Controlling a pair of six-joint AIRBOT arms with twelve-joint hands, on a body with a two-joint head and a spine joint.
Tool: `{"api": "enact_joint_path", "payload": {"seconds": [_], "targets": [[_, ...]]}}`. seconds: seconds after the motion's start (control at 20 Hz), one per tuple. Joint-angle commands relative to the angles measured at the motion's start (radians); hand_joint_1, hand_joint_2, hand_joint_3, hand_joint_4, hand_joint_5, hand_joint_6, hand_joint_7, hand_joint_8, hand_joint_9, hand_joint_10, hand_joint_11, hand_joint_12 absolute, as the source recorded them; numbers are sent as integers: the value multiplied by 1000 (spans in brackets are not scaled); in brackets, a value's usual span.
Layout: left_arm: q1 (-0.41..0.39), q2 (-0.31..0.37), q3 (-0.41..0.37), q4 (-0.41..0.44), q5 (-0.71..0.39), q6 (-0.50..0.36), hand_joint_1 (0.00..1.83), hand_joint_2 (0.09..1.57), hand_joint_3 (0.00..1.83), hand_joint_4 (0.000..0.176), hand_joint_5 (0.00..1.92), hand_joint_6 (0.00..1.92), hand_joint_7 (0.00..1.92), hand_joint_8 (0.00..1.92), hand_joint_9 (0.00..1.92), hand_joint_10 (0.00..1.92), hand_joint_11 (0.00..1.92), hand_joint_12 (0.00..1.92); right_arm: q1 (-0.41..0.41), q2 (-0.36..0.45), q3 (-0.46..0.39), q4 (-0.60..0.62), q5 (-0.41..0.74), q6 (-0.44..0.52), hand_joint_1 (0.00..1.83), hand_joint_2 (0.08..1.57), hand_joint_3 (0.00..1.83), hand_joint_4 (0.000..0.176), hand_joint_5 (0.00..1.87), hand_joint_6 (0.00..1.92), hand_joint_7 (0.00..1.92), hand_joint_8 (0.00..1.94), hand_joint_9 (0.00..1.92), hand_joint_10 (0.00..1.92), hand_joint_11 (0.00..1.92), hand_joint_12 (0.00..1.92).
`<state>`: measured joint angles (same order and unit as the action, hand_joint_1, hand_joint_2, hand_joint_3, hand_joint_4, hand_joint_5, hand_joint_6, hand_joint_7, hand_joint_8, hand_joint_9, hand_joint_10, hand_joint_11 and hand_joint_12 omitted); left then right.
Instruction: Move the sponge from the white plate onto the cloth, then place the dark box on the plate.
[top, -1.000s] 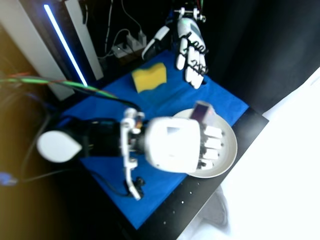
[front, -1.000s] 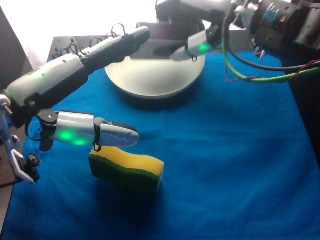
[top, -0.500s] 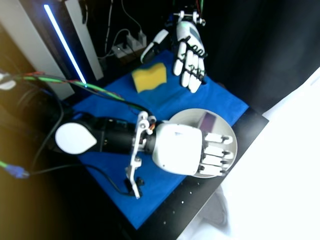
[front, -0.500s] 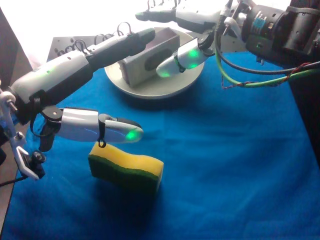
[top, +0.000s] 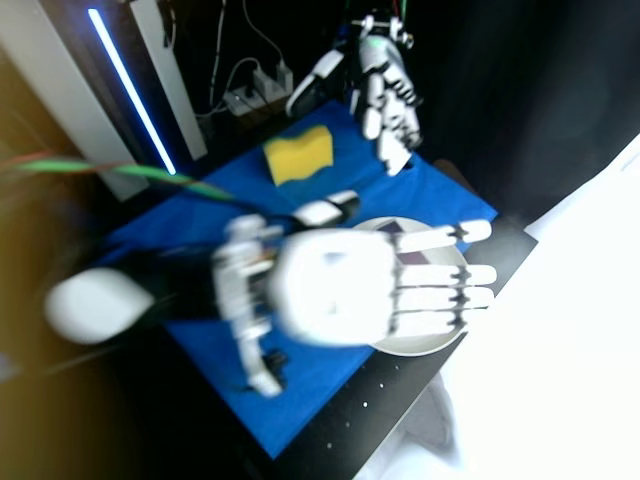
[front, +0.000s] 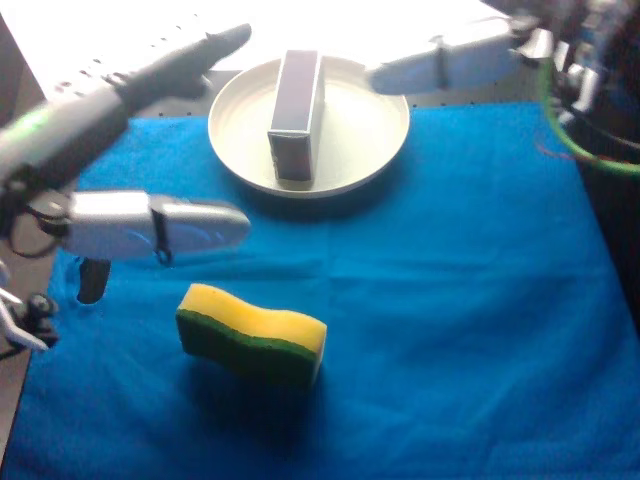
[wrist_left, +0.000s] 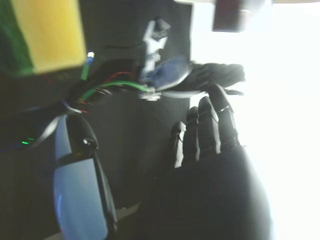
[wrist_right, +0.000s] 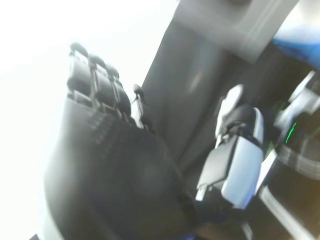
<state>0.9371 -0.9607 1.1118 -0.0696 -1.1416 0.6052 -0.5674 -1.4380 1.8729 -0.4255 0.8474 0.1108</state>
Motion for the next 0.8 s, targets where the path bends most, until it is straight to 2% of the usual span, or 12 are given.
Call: {"api": "enact_joint_path", "payload": {"seconds": [0.0, 0.05, 0.1, 0.2, 0.25, 0.3, 0.35, 0.4, 0.45, 0.55, 0.6, 0.75], "targets": [[0, 15, -7, -28, -192, 5, 660, 806, 0, 95, 109, 5, 113, 1, 162, 9, 0, 917, -4, 8, -23, 86, 206, -2, 746, 821, 12, 176, 0, 0, 0, 0, 0, 0, 0, 0], [25, 44, -30, -66, -258, 26, 728, 786, 0, 100, 38, 3, 31, 2, 86, 5, 0, 618, -55, 70, -85, 165, 316, -19, 706, 848, 19, 166, 18, 5, 0, 0, 0, 0, 0, 0], [36, 54, -40, -81, -288, 36, 728, 786, 0, 100, 38, 3, 31, 2, 86, 5, 0, 618, -79, 98, -124, 212, 374, -42, 706, 848, 19, 166, 18, 5, 0, 0, 0, 0, 0, 0], [72, 79, -70, -122, -360, 60, 717, 787, 0, 149, 3, 0, 4, 0, 52, 3, 0, 468, -185, 189, -240, 316, 528, -94, 846, 807, 0, 176, 47, 16, 0, 0, 0, 0, 0, 0], [98, 91, -86, -144, -405, 68, 645, 822, 14, 151, 6, 2, 0, 0, 21, 0, 0, 453, -262, 248, -317, 380, 629, -137, 794, 774, 0, 176, 9, 2, 0, 0, 0, 0, 0, 0], [120, 97, -96, -161, -436, 68, 566, 876, 15, 144, 0, 0, 0, 0, 11, 1, 0, 466, -327, 286, -371, 426, 693, -163, 745, 768, 0, 176, 1, 0, 0, 0, 0, 0, 0, 0], [139, 102, -104, -174, -456, 71, 404, 973, 16, 110, 0, 0, 0, 0, 1, 0, 0, 464, -374, 308, -405, 456, 738, -178, 661, 766, 0, 176, 0, 0, 7, 3, 0, 0, 0, 0], [156, 105, -113, -187, -474, 75, 368, 1010, 10, 124, 0, 0, 0, 0, 0, 0, 0, 297, -420, 324, -435, 481, 773, -186, 643, 785, 0, 176, 5, 2, 1, 0, 0, 0, 0, 0], [183, 109, -125, -205, -500, 79, 311, 1026, 6, 122, 0, 0, 0, 0, 0, 0, 0, 59, -487, 340, -473, 514, 828, -187, 595, 844, 23, 176, 15, 5, 0, 0, 0, 0, 0, 0], [217, 109, -145, -217, -532, 79, 205, 1028, 5, 123, 0, 0, 0, 0, 0, 0, 0, 1, -604, 353, -531, 576, 892, -187, 639, 900, 12, 176, 0, 0, 0, 0, 0, 0, 0, 0], [230, 109, -157, -223, -549, 79, 174, 1043, 10, 107, 0, 0, 0, 0, 0, 0, 28, 13, -655, 356, -555, 607, 915, -187, 625, 922, 14, 176, 0, 0, 0, 0, 0, 0, 0, 0], [273, 120, -186, -251, -590, 84, 166, 1047, 10, 103, 0, 0, 0, 0, 0, 0, 36, 16, -682, 357, -575, 622, 915, -187, 622, 929, 13, 176, 0, 0, 0, 0, 0, 0, 0, 0]]}}
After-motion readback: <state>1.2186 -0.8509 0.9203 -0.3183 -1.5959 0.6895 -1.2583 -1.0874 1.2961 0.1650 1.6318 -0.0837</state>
